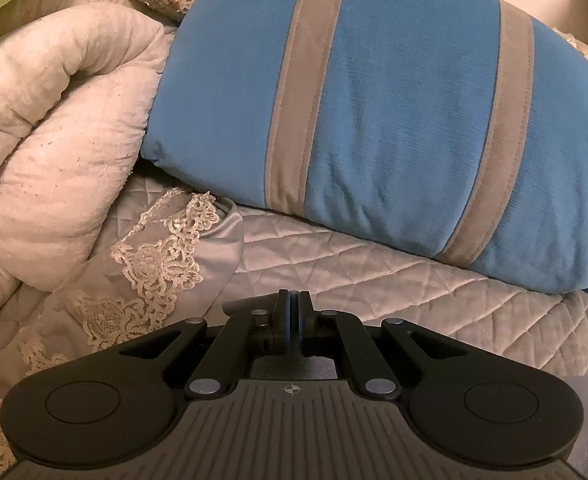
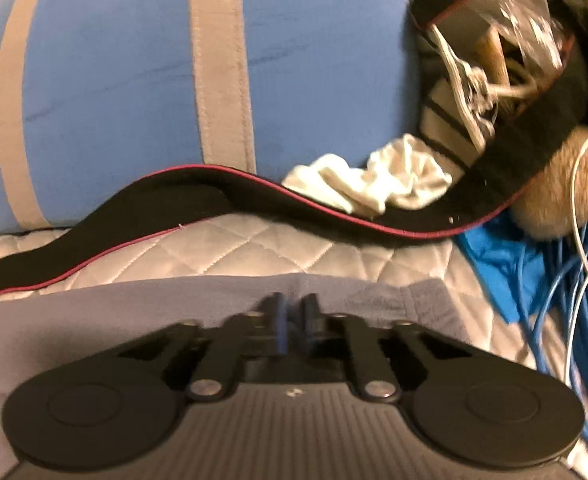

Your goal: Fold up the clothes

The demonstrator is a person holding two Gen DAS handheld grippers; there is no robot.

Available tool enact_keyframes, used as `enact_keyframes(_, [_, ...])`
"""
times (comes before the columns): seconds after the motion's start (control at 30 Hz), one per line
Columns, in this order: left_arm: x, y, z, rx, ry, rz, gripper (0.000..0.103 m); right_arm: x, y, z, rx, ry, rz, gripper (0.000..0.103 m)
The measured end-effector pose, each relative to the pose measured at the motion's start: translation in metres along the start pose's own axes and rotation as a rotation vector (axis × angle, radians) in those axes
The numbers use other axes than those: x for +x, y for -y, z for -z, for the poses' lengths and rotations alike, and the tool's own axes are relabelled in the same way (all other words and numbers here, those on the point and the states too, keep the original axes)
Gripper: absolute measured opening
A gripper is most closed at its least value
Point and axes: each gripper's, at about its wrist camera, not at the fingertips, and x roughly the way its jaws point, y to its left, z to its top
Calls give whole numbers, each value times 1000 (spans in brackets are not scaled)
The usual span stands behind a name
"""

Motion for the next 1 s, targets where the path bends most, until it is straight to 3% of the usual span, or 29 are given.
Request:
enact_keyframes(0.13, [-11,-4,0,9,28,5,3,-21,7,-4,-1,51,-21,1])
enact_keyframes(0.33, [-61,-29,19,119,116,149,3,-109,22,5,-83,189,-92,1])
enact_keyframes(0.5, [-124,-80,40,178,171,289,3,-206,43,38,-195,294,-192,1])
enact_keyframes(0.63, [-159,-125,60,246,132,329,7,-265,66,88,-278,248,-248,3])
enact_keyframes(0.7, [-168,-141,66,251,74,336,9,-275,74,110,-289,192,-239,17])
enact_keyframes(0.73, [-173,-147,67,246,52,336,11,-280,76,118,-303,183,-226,30])
enact_keyframes(0.87, [-195,-147,61,256,58,350,43,-297,78,142,-409,169,-163,65])
enact_keyframes(0.9, [-200,-141,60,276,65,356,47,-299,75,145,-461,172,-138,72])
enact_keyframes(1.0, [-214,-122,54,337,86,375,55,-296,69,148,-619,161,-55,73])
